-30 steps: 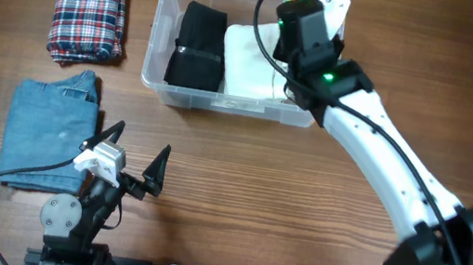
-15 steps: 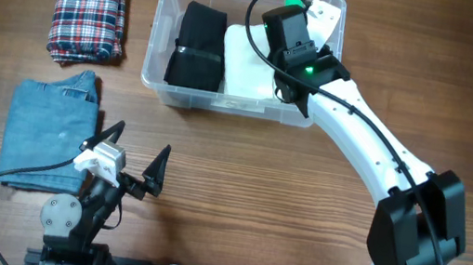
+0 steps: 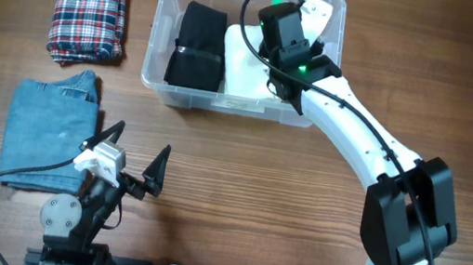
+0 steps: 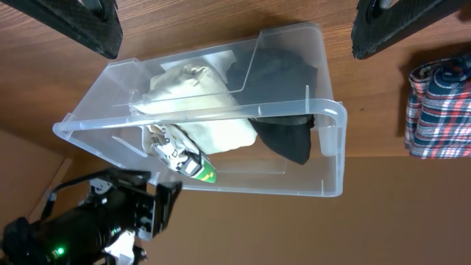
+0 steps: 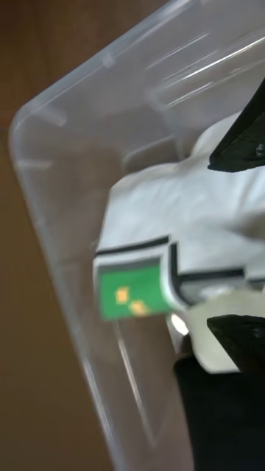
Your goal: Pack container
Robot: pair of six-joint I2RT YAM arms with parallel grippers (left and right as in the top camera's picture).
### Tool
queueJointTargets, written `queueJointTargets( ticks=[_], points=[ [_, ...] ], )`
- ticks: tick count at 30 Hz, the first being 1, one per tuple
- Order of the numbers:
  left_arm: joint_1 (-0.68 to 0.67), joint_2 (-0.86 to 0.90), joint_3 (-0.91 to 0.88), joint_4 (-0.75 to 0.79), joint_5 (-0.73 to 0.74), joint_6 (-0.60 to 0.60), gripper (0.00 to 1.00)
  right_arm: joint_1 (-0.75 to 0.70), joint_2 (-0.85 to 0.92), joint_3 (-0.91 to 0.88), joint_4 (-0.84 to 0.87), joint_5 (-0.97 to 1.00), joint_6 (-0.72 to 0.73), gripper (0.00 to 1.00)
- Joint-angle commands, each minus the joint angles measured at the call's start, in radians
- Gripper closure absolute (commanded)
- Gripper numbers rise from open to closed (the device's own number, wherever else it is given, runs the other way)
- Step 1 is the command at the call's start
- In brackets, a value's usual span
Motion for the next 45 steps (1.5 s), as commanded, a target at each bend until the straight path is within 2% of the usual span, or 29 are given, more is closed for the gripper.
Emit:
queueJointTargets(
  ticks=[1, 4, 6, 8, 13, 17, 19, 23, 29, 33, 37, 43, 45],
  points=[
    [0.008, -0.006, -0.006, 0.002, -0.002, 0.012, 0.0, 0.003, 0.004, 0.011, 0.069, -0.013, -0.103, 0.37],
    [0.008, -0.006, -0.006, 0.002, -0.002, 0.012, 0.0, -0.002, 0.002, 0.011, 0.142, -0.019, -0.131, 0.38],
    [0.008, -0.006, -0.006, 0.002, -0.002, 0.012, 0.0, -0.009, 0.002, 0.011, 0.164, -0.021, -0.133, 0.46],
    [0.008, -0.006, -0.006, 0.002, -0.002, 0.012, 0.0, -0.019, 0.003, 0.011, 0.158, -0.02, -0.132, 0.49],
    [0.008, -0.006, -0.006, 0.002, -0.002, 0.012, 0.0, -0.064, 0.027, 0.008, 0.147, -0.067, -0.129, 0.49],
    [0.008, -0.006, -0.006, 0.002, -0.002, 0.012, 0.0, -0.095, 0.109, 0.008, 0.157, -0.349, -0.127, 0.46],
    [0.008, -0.006, -0.006, 0.002, -0.002, 0.012, 0.0, -0.094, 0.149, 0.008, 0.159, -0.405, -0.126, 0.46],
    [0.008, -0.006, -0.006, 0.002, -0.002, 0.012, 0.0, -0.078, 0.209, 0.008, 0.151, -0.461, -0.127, 0.46],
    [0.008, -0.005, -0.006, 0.002, -0.002, 0.012, 0.0, -0.056, 0.238, 0.003, 0.137, -0.428, -0.129, 0.46],
    [0.008, -0.005, -0.006, 0.002, -0.002, 0.012, 0.0, -0.059, 0.183, 0.007, 0.137, -0.301, -0.144, 0.44],
    [0.008, -0.005, -0.006, 0.002, -0.002, 0.012, 0.0, -0.074, 0.043, 0.007, 0.137, -0.207, -0.182, 0.38],
    [0.008, -0.005, -0.006, 0.002, -0.002, 0.012, 0.0, -0.148, -0.172, 0.007, 0.091, -0.187, -0.195, 0.32],
    [0.008, -0.005, -0.006, 0.002, -0.002, 0.012, 0.0, -0.199, -0.214, 0.007, 0.054, -0.186, -0.237, 0.26]
  ],
)
